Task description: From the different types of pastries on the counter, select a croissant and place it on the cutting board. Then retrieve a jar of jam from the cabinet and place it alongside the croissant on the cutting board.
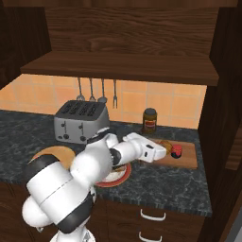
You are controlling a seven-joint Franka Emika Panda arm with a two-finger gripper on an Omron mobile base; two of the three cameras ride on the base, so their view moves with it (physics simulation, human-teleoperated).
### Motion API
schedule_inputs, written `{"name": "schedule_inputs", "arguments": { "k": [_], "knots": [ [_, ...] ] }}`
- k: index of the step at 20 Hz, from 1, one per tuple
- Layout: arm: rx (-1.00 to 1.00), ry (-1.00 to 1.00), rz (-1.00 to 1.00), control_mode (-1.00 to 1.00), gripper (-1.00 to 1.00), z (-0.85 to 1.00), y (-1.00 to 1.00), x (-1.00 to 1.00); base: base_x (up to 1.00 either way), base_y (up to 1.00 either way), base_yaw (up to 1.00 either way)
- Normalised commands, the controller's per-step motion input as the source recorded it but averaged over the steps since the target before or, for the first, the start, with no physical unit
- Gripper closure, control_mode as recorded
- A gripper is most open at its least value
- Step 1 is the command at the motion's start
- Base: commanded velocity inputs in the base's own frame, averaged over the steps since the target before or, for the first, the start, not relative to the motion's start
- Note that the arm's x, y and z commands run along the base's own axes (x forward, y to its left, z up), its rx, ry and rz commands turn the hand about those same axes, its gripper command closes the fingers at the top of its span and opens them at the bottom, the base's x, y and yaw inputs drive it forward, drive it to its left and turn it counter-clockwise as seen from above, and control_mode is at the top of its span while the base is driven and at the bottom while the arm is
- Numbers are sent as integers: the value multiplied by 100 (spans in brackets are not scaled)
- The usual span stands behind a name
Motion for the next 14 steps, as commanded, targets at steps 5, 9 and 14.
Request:
{"name": "schedule_inputs", "arguments": {
  "k": [5,9,14],
  "knots": [
    [-1,-2,3,-100,-100,58,49,-99,0,0,0],
    [0,37,2,-100,-100,72,51,-78,0,0,0],
    [0,40,13,-100,-100,27,77,-90,0,0,0]
  ]
}}
